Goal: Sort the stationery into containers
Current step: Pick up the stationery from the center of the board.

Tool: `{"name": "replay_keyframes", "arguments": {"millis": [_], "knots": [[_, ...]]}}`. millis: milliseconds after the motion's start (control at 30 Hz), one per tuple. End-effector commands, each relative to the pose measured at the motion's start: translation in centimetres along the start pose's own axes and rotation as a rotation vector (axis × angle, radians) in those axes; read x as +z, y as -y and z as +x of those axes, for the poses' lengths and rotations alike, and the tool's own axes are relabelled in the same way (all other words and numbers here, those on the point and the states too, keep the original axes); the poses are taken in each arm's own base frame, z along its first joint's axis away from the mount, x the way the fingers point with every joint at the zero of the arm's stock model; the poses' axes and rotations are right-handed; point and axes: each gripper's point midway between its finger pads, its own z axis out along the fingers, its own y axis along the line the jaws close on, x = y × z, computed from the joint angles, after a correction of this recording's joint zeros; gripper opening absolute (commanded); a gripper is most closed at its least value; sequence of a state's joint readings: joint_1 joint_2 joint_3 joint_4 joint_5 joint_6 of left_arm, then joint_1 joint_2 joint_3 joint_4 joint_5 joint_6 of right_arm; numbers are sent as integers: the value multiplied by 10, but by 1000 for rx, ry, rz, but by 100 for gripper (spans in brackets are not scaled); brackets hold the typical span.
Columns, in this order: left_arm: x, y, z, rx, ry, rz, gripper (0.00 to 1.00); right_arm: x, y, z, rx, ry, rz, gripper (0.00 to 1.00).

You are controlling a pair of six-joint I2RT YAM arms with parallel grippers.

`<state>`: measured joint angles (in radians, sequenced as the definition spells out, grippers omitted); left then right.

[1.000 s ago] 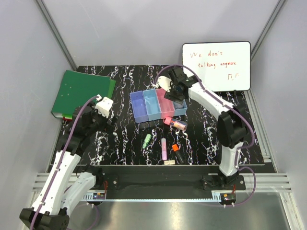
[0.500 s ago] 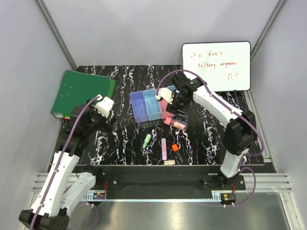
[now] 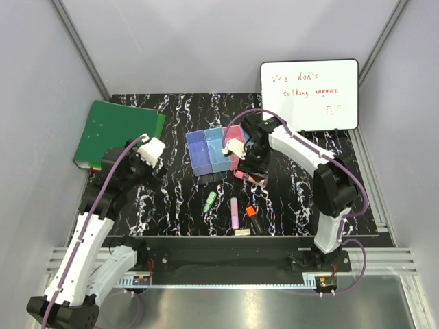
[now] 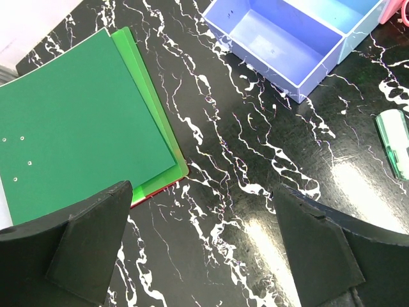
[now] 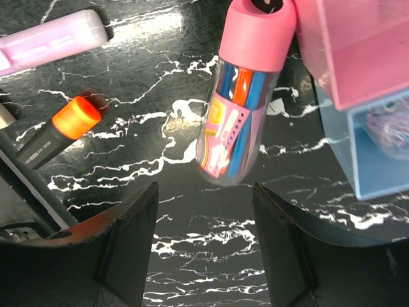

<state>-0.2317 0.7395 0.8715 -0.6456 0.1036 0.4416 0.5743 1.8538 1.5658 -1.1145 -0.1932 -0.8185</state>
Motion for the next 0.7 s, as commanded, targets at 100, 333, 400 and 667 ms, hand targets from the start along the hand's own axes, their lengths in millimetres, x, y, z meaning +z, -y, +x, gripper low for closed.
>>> {"name": "replay_keyframes", "arguments": {"millis": [100,333,400,667], "knots": [[-3,-5,-28,3,77,7,99,26,10,0,-13,-30,-8,67],[2,-1,-30,-28,89,32,99,47,23,7,4,-56,9,67],[3,-1,-30,-26,91,31,99,52,25,9,8,-62,7,67],[10,-1,-32,-16,90,43,99,68,29,11,22,-75,6,65]]}}
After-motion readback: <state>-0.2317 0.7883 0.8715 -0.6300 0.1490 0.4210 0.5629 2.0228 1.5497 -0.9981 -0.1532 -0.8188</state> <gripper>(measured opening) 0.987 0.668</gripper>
